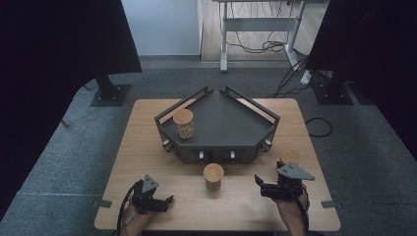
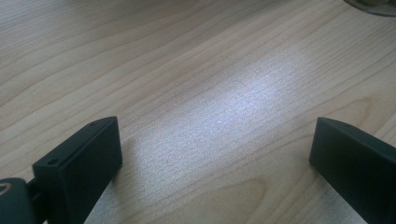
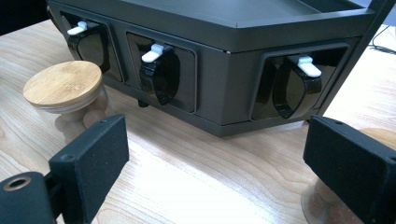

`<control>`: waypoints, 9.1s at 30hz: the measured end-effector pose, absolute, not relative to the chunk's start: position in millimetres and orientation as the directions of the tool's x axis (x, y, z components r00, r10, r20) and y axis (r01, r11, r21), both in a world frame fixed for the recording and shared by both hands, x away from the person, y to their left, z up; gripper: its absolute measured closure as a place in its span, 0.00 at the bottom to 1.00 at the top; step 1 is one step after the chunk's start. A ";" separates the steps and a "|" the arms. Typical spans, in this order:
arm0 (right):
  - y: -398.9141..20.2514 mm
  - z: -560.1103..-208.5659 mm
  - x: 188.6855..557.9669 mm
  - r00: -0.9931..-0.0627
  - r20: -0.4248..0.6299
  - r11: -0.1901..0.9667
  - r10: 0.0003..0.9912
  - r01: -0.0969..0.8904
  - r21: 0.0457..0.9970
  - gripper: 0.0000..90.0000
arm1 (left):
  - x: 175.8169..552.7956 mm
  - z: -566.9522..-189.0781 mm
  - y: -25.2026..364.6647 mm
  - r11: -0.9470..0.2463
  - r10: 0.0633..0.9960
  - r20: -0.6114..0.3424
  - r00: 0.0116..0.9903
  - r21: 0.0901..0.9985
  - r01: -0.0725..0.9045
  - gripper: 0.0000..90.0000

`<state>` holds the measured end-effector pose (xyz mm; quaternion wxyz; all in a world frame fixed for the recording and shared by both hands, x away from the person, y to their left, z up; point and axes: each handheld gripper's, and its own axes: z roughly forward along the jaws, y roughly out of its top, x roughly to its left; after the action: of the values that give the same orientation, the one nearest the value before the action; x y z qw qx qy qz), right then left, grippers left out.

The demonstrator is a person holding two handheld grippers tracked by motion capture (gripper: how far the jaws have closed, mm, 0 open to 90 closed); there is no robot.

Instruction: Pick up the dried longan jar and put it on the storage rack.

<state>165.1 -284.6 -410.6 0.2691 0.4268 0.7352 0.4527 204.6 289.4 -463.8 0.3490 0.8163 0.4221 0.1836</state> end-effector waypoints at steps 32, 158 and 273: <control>-269.5 -413.2 172.7 -0.511 0.003 0.225 0.859 0.383 0.896 0.06 | 204.6 -463.8 289.7 -0.405 0.813 0.005 0.583 0.725 0.558 0.02; -213.0 -419.6 184.7 -0.608 0.024 0.218 0.793 0.321 0.922 0.06 | 205.3 -463.5 290.5 -0.415 0.803 0.006 0.595 0.724 0.552 0.02; -162.2 -451.0 206.9 -0.666 0.002 0.286 0.746 0.324 0.902 0.07 | 205.8 -463.5 290.9 -0.419 0.799 0.006 0.601 0.723 0.549 0.02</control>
<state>206.9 -162.2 -451.0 0.2169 0.3465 0.7720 0.4867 205.8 290.9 -463.5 0.3508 0.8231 0.4094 0.1782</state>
